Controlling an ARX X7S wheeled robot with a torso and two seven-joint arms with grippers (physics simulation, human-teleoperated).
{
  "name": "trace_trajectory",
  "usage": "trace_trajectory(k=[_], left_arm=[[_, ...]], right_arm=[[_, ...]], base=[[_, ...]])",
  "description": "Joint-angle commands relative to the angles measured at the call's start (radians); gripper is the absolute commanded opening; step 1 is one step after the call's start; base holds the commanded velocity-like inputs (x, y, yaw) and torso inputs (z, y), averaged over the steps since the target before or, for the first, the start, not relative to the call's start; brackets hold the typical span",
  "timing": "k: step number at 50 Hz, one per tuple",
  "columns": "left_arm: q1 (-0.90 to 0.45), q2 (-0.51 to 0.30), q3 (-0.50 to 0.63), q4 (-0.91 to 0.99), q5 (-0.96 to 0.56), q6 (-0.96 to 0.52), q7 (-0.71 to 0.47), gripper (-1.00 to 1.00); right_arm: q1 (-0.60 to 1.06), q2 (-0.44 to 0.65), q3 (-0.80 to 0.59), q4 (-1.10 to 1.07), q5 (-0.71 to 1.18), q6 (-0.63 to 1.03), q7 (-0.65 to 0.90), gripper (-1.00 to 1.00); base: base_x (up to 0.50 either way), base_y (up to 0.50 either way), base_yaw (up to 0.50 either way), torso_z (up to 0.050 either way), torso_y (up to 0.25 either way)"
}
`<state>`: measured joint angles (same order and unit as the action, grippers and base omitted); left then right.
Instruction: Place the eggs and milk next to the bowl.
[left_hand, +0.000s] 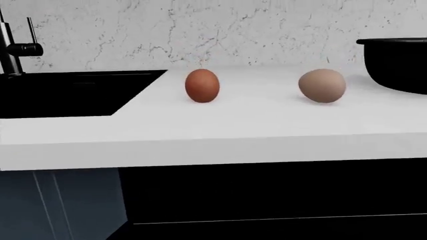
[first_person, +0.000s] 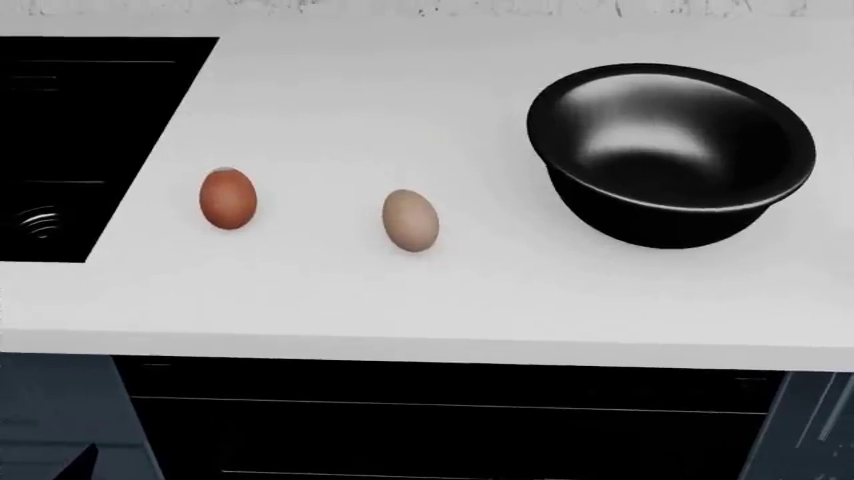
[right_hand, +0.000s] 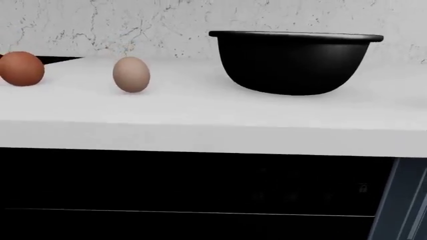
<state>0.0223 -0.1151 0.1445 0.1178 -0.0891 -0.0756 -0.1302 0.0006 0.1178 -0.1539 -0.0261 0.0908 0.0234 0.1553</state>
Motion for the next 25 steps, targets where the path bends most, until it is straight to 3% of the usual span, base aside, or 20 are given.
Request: trace_trajectory(k=[1, 16, 25], left_arm=[[-0.007, 0.004, -0.013, -0.014, 0.011, 0.008, 0.011, 1.0], [-0.049, -0.03, -0.022, 0.068, -0.053, -0.061, 0.023, 1.0], [-0.173, -0.104, -0.081, 0.247, -0.127, -0.243, 0.029, 1.0]], right_arm=[[-0.001, -0.004, 0.012, -0.009, -0.006, -0.002, -0.013, 1.0], [0.026, 0.042, 0.015, -0.146, -0.01, 0.1, 0.012, 1.0], [0.108, 0.144, 0.094, -0.416, 0.01, 0.334, 0.016, 1.0]], base=[[0.0, 0.0, 0.0, 0.05, 0.0], [0.0, 0.0, 0.0, 0.05, 0.0], [0.0, 0.0, 0.0, 0.0, 0.0]])
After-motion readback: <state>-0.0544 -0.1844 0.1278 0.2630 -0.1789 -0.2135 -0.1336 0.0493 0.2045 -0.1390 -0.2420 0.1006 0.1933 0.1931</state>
